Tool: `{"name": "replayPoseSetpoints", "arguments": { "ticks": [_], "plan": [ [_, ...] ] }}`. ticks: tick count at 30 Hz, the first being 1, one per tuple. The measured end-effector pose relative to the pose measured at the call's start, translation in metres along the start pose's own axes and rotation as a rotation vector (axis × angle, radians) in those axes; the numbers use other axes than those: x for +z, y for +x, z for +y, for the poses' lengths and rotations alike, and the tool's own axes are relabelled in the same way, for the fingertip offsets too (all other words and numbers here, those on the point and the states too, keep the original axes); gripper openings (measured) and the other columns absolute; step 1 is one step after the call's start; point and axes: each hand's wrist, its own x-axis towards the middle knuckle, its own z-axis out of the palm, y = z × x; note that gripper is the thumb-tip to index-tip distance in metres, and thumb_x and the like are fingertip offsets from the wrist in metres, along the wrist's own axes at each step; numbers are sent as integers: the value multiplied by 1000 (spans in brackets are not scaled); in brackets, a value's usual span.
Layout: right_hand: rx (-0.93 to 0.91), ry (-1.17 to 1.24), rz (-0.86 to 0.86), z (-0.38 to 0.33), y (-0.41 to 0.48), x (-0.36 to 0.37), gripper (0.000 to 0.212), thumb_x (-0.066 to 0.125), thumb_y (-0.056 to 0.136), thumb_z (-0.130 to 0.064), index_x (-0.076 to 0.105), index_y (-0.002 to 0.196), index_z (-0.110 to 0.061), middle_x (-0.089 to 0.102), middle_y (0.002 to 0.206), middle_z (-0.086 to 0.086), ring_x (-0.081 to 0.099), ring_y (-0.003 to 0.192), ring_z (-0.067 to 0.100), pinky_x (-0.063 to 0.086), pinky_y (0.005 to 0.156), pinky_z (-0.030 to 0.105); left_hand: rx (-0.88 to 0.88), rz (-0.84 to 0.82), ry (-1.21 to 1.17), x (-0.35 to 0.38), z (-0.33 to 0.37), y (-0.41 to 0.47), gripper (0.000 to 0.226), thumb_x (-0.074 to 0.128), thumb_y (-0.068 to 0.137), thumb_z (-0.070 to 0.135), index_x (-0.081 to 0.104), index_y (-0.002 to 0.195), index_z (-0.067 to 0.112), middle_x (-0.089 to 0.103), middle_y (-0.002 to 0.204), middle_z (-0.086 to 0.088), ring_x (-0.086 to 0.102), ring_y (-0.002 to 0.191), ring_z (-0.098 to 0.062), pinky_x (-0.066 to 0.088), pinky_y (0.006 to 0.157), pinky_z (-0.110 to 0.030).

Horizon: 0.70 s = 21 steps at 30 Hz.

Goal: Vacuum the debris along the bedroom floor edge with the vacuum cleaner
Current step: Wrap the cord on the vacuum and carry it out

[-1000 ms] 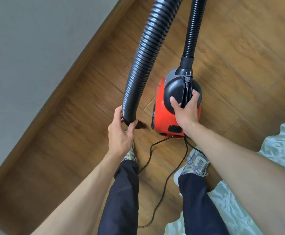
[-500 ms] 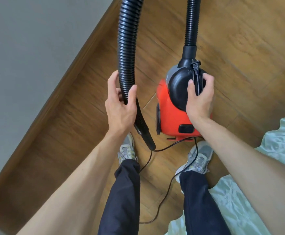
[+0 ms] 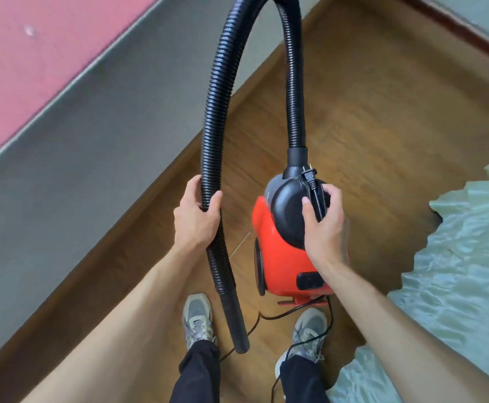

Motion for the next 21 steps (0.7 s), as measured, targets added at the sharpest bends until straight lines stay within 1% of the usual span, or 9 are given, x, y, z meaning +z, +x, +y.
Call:
{"name": "replayPoseSetpoints", "arguments": {
  "ticks": [2,3,4,6,8,11,15,18,21],
  "plan": [
    [-20,10,23,-34,4,-25,27,56,98,-30,49,124,-28,65,110,-7,59,92,13,36,69,20,28,23,11,-16,41,-2,47,58,100,36,43,144,32,67,104,0,64,77,-10,45,60,-15],
    [-32,17,35,-52,6,-37,26,56,98,-30,48,124,-28,64,110,-7,59,93,14,37,71,23,44,27,9,-25,63,-3,46,57,100,36,44,144,32,66,101,3,63,75,-8,44,62,-16],
    [-45,23,49,-70,9,-50,26,55,98,-30,47,123,-29,64,109,-6,60,94,16,39,73,26,61,29,-3,-34,85,-4,46,56,100,38,45,144,32,65,103,4,64,78,-9,46,67,-20],
    [-74,26,85,-108,13,-77,25,55,99,-31,46,122,-28,65,109,-4,61,95,19,42,74,31,90,21,-19,-52,129,-6,47,55,100,40,44,144,33,66,110,2,64,89,-16,45,79,-27],
    [-99,34,122,-150,15,-105,24,54,99,-30,47,121,-27,66,105,-3,61,90,20,41,71,30,117,11,-20,-70,174,-9,46,54,99,42,44,144,34,67,112,-4,60,94,-19,42,83,-28],
    [-140,55,185,-209,15,-149,20,56,99,-29,48,117,-28,67,99,-4,61,85,19,40,67,30,151,14,-25,-98,237,-19,45,54,98,44,44,141,35,68,113,-11,62,92,-24,49,88,-34],
    [-196,79,286,-285,12,-209,21,59,97,-28,50,116,-28,67,97,-6,62,86,18,42,68,30,226,11,-54,-135,312,-34,42,56,95,46,46,135,36,70,103,-15,67,91,-31,53,91,-41],
    [-226,99,341,-344,7,-251,21,60,97,-27,52,116,-26,64,93,-10,61,85,18,43,70,29,307,-14,-32,-162,369,-51,47,59,95,44,47,140,32,69,113,-16,64,105,-35,51,95,-42],
    [-269,104,424,-398,2,-291,18,60,97,-26,52,113,-24,63,92,-10,63,88,19,47,73,32,373,-61,-69,-185,422,-67,45,61,94,42,50,136,31,69,116,-15,66,106,-37,55,92,-48]
  ]
}}
